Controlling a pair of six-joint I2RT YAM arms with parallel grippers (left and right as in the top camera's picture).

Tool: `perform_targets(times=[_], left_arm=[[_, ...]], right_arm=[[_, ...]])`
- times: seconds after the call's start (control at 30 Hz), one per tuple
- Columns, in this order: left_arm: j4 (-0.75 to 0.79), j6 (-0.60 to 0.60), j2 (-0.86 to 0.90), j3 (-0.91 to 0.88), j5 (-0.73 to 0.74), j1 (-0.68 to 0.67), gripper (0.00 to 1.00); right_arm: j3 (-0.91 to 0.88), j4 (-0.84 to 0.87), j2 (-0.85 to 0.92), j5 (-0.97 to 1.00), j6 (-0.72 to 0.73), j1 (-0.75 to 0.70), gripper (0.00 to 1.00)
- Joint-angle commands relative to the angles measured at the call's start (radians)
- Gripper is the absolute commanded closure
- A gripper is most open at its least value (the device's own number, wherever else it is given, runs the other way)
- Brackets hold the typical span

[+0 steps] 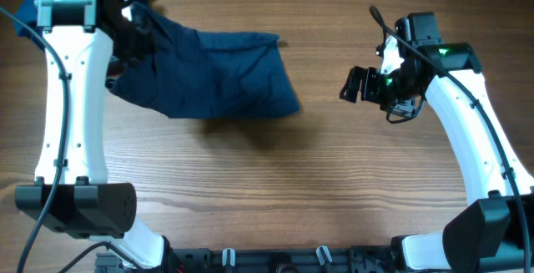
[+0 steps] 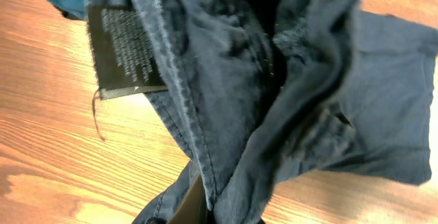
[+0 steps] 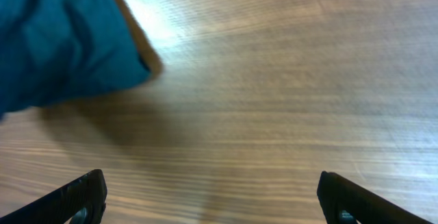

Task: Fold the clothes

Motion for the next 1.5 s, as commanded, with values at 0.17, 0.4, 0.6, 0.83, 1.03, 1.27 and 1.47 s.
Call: perform_targets(times=[0.17, 0.4, 0.6, 0.83, 1.03, 1.27, 1.47], left_arm=[[-0.002, 0.012, 0.053, 0.021, -0.013, -0.065, 0.96], [0.027, 0.000, 0.127, 0.021, -0.013, -0.098, 0.96], [0.038, -0.024, 0.149, 0.021, -0.042, -0.126, 0.96], [-0.005, 0.031, 0.148, 0.021, 0.006, -0.133, 0.96], [-0.040, 0.064, 0.148, 0.021, 0.108, -0.181, 0.96], [-0.217, -0.039, 0.147, 0.021, -0.042, -0.194, 0.96], [-0.216, -0.077, 0.114, 0.014, -0.047, -0.150, 0.96]], right_arm=[[-0.003, 0.016, -0.023, -0.093, 0.004, 0.002, 0.01], [-0.003, 0.010, -0.023, -0.093, 0.004, 0.002, 0.01], [-0.003, 0.012, -0.023, -0.092, 0.004, 0.002, 0.00], [-0.003, 0.017, -0.023, -0.063, 0.005, 0.002, 0.04], [-0.003, 0.016, -0.023, -0.054, 0.003, 0.002, 0.03], [-0.003, 0.010, -0.024, -0.054, 0.005, 0.002, 0.03], [-0.003, 0.005, -0.024, -0.054, 0.004, 0.002, 0.03]])
